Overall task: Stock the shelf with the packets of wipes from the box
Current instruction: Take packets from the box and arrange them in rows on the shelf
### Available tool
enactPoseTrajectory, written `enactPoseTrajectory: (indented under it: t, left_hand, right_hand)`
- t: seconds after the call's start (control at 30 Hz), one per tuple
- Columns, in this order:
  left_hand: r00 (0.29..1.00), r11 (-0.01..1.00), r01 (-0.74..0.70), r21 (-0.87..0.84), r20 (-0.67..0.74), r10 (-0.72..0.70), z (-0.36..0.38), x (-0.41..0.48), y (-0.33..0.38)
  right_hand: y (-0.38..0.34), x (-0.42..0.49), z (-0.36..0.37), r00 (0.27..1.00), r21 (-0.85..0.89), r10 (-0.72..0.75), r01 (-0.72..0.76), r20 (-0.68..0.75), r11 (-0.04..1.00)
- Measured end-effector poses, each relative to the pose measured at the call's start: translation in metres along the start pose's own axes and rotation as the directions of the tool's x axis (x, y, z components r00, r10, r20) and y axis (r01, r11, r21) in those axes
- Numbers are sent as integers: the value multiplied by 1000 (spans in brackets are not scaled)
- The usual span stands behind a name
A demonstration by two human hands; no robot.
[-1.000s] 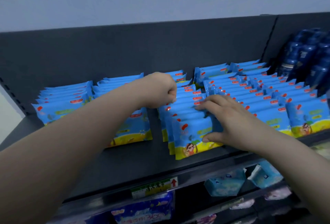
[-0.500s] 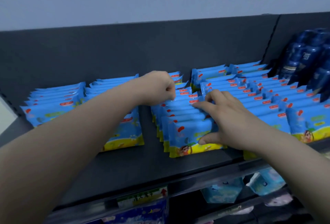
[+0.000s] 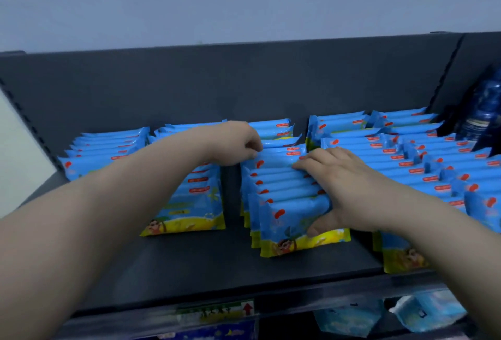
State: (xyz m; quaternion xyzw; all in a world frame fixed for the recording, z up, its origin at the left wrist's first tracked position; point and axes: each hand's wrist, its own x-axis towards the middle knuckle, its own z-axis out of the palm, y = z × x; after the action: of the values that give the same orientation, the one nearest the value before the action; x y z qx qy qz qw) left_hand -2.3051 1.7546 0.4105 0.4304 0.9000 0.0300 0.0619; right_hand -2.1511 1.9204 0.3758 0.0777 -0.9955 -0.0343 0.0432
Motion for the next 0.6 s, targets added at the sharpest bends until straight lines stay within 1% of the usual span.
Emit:
enactPoseTrajectory:
  t: [0.13, 0.27, 0.33, 0.43, 0.5, 0.6]
  left_hand:
    - [994, 999, -7, 43, 105, 2, -3, 7, 5]
    - [982, 997, -36, -64, 180, 48, -13, 4, 0]
    - [987, 997, -52, -53, 149, 59, -13, 6, -5]
    - [994, 999, -41, 23, 101, 39, -5, 20, -11]
    - [993, 998, -35, 59, 112, 29, -1, 29, -10]
    - [984, 997, -59, 49, 168, 50, -2, 34, -8]
  right_hand:
    - [3, 6, -4, 996, 27, 6, -8, 84, 1000]
    - [7, 17, -9, 982, 104, 3, -23, 190, 994]
    - [9, 17, -7, 984, 124, -8, -15, 176, 992]
    - [10, 14, -4, 987, 92, -17, 2, 160, 996]
    - [10, 13, -3, 981, 64, 1, -14, 196, 998]
    - [9, 16, -7, 976, 8, 17, -19, 216, 1000]
